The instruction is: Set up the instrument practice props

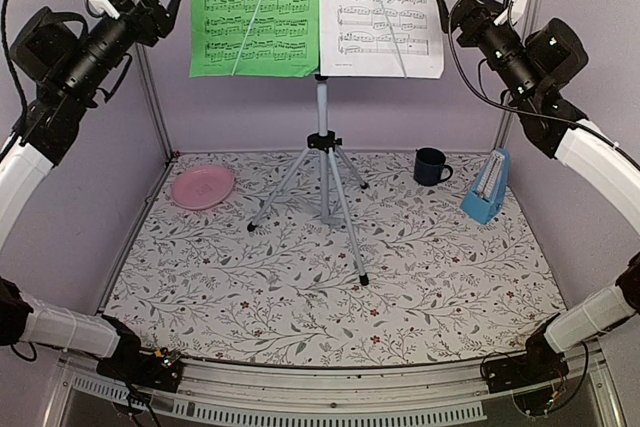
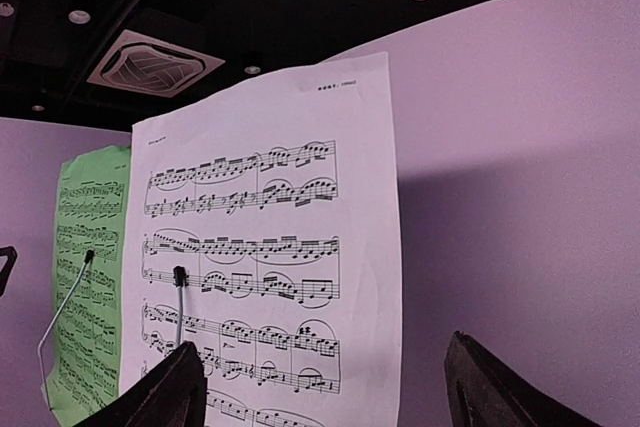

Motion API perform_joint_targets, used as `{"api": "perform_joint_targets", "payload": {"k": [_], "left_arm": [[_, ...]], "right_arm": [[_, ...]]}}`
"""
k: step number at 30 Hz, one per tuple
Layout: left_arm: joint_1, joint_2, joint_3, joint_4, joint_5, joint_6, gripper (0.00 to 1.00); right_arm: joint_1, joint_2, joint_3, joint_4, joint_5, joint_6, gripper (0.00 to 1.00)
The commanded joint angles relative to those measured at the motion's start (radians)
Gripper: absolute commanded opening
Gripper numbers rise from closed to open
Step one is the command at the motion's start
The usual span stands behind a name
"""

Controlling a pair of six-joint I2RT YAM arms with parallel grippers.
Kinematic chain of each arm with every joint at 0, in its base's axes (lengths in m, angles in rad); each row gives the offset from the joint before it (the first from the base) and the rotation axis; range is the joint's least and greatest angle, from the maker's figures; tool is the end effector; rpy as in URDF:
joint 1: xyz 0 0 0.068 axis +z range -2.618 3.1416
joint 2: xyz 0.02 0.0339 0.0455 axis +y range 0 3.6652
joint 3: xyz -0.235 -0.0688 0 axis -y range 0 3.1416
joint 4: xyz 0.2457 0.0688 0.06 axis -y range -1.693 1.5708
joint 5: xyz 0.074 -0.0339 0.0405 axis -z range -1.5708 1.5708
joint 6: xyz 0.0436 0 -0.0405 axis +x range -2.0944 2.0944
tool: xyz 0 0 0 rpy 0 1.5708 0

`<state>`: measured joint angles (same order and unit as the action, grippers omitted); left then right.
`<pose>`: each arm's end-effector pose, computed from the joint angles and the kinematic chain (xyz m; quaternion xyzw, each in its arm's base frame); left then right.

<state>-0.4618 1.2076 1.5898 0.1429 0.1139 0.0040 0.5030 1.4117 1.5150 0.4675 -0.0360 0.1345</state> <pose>0.2159 -0.1130 0.5393 0.1630 0.4737 -0.2240 0.8360 0.2795 0.1556 0.4941 -0.1033 0.4683 0.2832 0.8305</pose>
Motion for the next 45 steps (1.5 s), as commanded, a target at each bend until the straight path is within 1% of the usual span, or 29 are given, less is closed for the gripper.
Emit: {"api": "perform_joint_targets", "payload": {"k": [1, 3, 7, 12, 16, 17, 19, 20, 21, 23, 30, 39, 45], "left_arm": [[0.003, -0.063, -0.083, -0.052, -0.035, 0.004, 0.70], [0.003, -0.090, -0.100, -0.091, -0.026, 0.012, 0.68], [0.002, -0.132, -0.128, -0.183, -0.006, 0.007, 0.65], [0.003, -0.189, -0.233, -0.175, -0.011, -0.014, 0.63], [0.001, -0.195, -0.261, -0.187, 0.005, -0.028, 0.60], [0.000, -0.193, -0.264, -0.189, 0.011, -0.028, 0.60], [-0.001, -0.191, -0.269, -0.190, 0.014, -0.035, 0.60], [-0.001, -0.190, -0.271, -0.189, 0.017, -0.039, 0.59], [-0.001, -0.190, -0.273, -0.187, 0.021, -0.040, 0.59], [-0.003, -0.192, -0.278, -0.183, 0.021, -0.044, 0.59], [-0.004, -0.197, -0.287, -0.173, 0.015, -0.044, 0.59], [-0.004, -0.199, -0.297, -0.156, 0.011, -0.038, 0.59], [-0.004, -0.203, -0.292, -0.154, 0.011, -0.036, 0.59]], "right_arm": [[-0.003, -0.058, -0.064, -0.051, -0.011, -0.033, 0.84], [-0.003, -0.081, -0.079, -0.088, -0.043, -0.049, 0.80], [0.013, -0.129, -0.090, -0.211, -0.095, -0.063, 0.66], [0.101, -0.154, -0.087, -0.384, -0.014, -0.119, 0.41], [0.151, -0.133, -0.059, -0.464, 0.017, -0.139, 0.27], [0.164, -0.125, -0.056, -0.470, 0.021, -0.154, 0.22], [0.194, -0.107, -0.045, -0.479, 0.042, -0.157, 0.20], [0.212, -0.099, -0.038, -0.485, 0.060, -0.157, 0.16], [0.228, -0.090, -0.035, -0.486, 0.079, -0.160, 0.14], [0.257, -0.075, -0.028, -0.486, 0.112, -0.167, 0.13], [0.270, -0.019, 0.002, -0.482, 0.210, -0.162, 0.10], [0.274, 0.033, 0.046, -0.473, 0.203, -0.158, 0.10], [0.284, 0.088, 0.085, -0.478, 0.254, -0.165, 0.10]]}}
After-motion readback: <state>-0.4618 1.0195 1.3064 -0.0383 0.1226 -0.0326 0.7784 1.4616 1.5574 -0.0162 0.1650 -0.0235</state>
